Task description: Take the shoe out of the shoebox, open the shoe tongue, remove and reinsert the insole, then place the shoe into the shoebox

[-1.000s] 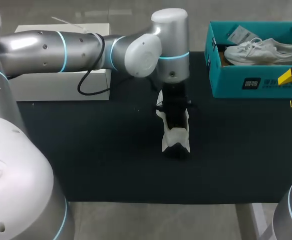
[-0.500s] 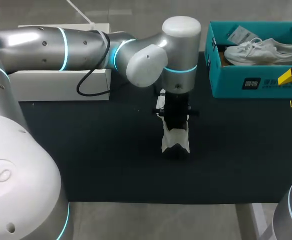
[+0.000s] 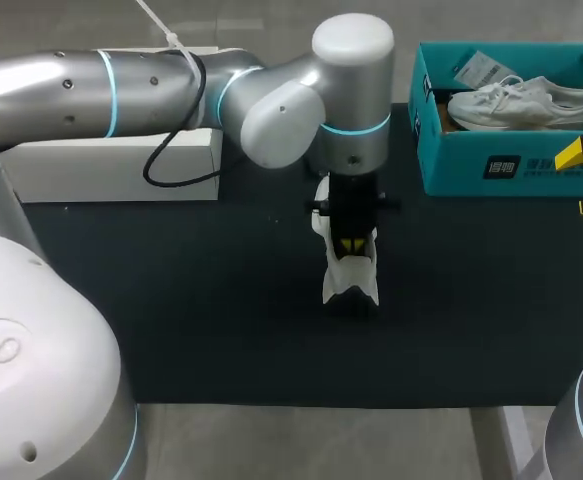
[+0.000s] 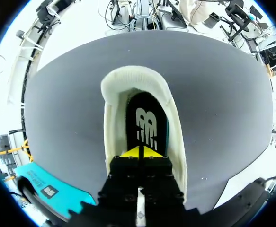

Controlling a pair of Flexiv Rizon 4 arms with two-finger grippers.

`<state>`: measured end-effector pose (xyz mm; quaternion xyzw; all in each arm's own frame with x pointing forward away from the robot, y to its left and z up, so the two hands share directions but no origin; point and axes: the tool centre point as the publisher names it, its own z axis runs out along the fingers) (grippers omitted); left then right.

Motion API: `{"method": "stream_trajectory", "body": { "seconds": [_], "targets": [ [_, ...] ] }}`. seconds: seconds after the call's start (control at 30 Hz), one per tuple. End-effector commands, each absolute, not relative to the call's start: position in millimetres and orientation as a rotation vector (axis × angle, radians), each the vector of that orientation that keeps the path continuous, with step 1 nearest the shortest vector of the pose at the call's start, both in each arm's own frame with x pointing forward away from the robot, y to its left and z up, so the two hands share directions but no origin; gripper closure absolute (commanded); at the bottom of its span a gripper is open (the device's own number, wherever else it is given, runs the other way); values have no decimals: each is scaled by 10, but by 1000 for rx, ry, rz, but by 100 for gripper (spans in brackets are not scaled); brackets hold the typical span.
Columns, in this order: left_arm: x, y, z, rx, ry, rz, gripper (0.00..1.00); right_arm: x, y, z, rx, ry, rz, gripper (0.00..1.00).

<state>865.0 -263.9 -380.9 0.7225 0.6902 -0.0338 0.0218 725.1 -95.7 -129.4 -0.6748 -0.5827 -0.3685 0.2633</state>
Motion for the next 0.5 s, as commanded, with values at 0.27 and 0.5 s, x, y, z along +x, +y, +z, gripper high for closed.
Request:
{"method": "stream_trajectory", "body": {
  "seconds": [0.27, 0.5],
  "targets": [
    [8758, -2587, -3843, 2174, 2142, -19, 79, 7243, -952, -1297, -1829, -1576, -995, 0],
    [8798, -2545, -3746, 2156, 2171, -67, 59, 7243, -952, -1297, -1829, -1576, -995, 0]
  ]
}}
